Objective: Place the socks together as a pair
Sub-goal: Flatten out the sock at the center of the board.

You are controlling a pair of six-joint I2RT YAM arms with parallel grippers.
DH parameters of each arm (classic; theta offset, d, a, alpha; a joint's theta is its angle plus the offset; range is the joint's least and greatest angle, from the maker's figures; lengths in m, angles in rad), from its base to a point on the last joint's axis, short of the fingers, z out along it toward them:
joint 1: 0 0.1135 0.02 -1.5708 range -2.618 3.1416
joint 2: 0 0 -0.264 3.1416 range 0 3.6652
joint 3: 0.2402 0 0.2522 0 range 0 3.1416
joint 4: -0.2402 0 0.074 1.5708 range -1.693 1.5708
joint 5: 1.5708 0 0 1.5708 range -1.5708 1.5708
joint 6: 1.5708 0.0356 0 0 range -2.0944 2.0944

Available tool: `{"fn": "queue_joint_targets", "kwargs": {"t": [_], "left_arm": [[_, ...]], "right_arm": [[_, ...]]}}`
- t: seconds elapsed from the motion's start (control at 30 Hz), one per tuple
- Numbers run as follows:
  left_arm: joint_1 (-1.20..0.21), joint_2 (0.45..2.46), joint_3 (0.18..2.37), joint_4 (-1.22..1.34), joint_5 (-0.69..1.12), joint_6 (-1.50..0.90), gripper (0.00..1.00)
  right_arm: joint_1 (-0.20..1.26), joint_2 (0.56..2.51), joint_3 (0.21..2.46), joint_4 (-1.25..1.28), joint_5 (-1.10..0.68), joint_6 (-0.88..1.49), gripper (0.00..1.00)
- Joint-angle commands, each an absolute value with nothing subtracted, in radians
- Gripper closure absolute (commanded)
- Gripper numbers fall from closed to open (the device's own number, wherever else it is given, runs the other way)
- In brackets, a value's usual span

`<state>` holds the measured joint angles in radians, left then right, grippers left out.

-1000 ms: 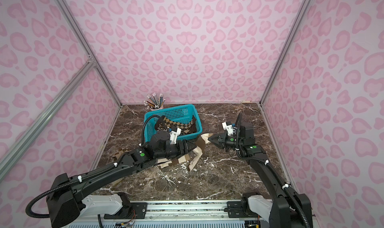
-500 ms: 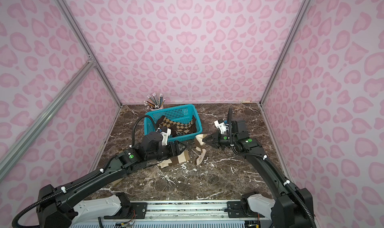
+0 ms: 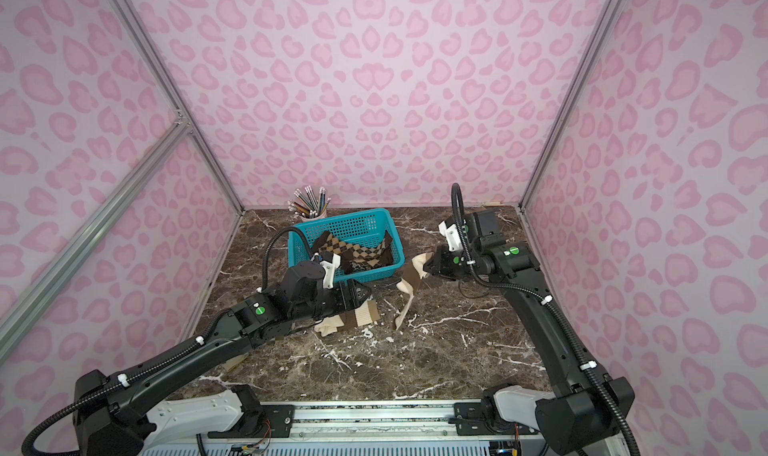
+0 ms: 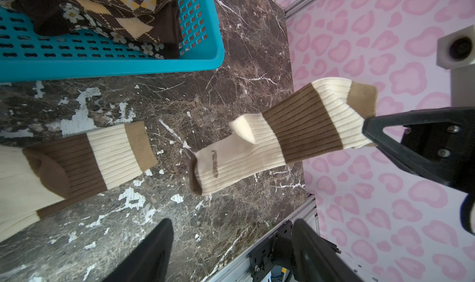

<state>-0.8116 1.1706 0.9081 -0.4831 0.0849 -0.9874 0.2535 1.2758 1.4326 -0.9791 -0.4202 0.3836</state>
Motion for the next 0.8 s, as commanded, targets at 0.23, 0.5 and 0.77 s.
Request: {"fn": "queue_joint_targets", "kwargs": {"t": [0.23,0.5,0.77], "left_arm": [[-0.810,1.144,0.891,-0.469,0.061,-0.989,0.25],[-0.809,1.049,0.789,-0.486,0.034,-1.043,0.25],[-0.811,0.932,0.693,-0.531,-0.002,-1.099,0.25]], "right_arm": [[0.439,1.328,1.547,-1.086,-0.032,0.259,1.00],[0.800,1.414,1.302,-0.960,-0.041,0.328,1.00],[1.002,1.484,1.185,-0.779,-0.211,0.389,0.78]]}}
